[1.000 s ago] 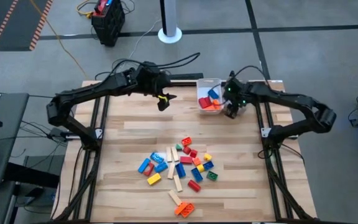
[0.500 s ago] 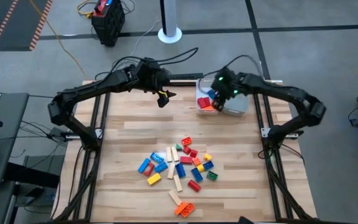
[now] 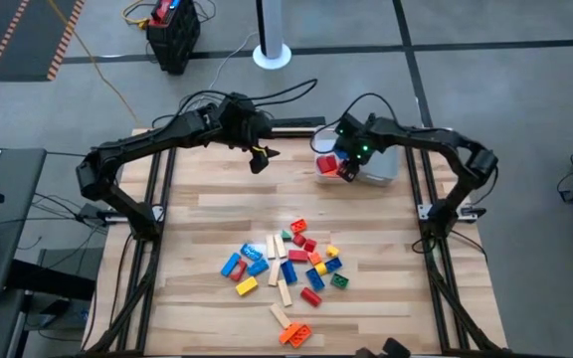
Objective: Sort blocks by size
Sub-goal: Adjust the white bin
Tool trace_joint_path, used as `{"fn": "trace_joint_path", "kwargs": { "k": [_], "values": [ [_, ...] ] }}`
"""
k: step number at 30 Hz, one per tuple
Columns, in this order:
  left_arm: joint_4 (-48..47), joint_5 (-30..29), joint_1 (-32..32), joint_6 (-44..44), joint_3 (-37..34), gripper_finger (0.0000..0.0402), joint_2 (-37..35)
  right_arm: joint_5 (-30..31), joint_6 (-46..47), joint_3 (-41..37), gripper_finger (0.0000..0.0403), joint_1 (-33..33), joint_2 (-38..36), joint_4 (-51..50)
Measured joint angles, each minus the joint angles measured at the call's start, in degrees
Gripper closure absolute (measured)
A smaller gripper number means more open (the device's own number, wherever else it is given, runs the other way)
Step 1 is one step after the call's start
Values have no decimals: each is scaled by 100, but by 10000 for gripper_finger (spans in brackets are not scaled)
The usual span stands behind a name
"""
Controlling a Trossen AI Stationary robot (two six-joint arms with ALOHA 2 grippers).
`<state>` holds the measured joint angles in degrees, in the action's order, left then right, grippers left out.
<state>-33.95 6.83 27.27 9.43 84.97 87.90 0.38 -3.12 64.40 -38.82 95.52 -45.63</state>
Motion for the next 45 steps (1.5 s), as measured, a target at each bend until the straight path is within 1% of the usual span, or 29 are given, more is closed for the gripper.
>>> {"fn": "trace_joint_path", "kwargs": {
  "k": [6,10,12,15,17,20,23,28,32,34,37,42,45],
  "values": [
    [23,-2,14,170,0,152,-2,280,117,-2,196,-164,-109,-578],
    [73,25,47,192,0,152,18,274,195,-2,196,-208,-497,-376],
    [107,203,78,168,2,152,86,261,336,0,196,-273,-763,-202],
    [79,373,107,77,2,152,215,0,329,31,196,-357,-1062,115],
    [152,380,102,74,2,152,245,-75,263,209,196,-367,-1079,149],
    [291,387,52,72,2,152,236,-139,169,619,196,-180,-766,143],
    [346,388,27,-5,2,152,236,-161,122,1127,196,4,-211,229],
    [174,387,28,-292,2,152,207,-151,-121,2081,196,21,762,293],
    [-61,387,-55,-444,4,152,132,-132,-599,2696,196,3,1294,250],
    [-240,375,-84,-477,2,152,93,-133,-821,2907,196,-10,1571,205],
    [-261,294,-174,-560,0,152,81,-84,-1074,3186,196,-67,1920,53],
    [-315,259,-239,-662,0,152,81,27,-1503,3496,196,-145,2222,32],
    [-321,240,-260,-669,0,152,79,288,-1646,3539,196,-175,2416,-212]
  ]
}}
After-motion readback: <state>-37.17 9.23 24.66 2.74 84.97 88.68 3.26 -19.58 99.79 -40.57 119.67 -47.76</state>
